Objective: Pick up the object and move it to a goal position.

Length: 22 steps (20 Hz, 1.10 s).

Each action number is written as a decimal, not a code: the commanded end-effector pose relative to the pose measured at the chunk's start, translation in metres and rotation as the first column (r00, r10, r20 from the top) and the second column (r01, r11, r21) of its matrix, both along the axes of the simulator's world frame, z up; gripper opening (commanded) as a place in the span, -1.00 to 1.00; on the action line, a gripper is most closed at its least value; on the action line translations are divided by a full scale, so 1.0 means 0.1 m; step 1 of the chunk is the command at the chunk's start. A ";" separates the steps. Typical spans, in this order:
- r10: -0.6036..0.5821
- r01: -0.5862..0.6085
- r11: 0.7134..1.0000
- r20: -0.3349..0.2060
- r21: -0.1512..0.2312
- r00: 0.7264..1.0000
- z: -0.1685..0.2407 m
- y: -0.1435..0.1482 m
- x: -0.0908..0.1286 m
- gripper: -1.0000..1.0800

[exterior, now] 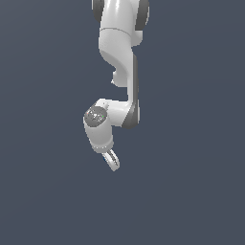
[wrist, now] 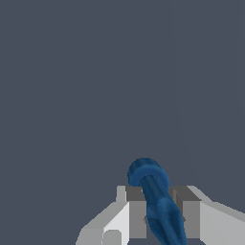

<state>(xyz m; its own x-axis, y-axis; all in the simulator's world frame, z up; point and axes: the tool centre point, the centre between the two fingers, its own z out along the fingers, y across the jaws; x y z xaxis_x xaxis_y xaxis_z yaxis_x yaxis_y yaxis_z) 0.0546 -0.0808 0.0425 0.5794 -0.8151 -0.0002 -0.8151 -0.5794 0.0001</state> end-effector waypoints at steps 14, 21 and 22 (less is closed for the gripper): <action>0.000 0.000 1.000 0.000 0.001 1.000 0.35 0.13 -0.21 -1.00; 0.000 0.000 1.000 0.000 0.002 1.000 0.81 0.28 -0.48 -1.00; 0.000 0.000 1.000 0.000 0.002 1.000 0.89 0.31 -0.52 -1.00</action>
<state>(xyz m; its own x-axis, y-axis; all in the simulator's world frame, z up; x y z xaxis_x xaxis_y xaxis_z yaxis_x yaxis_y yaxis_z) 0.0088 -0.0538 0.1195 0.5792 -0.8152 -0.0020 -0.8152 -0.5792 -0.0002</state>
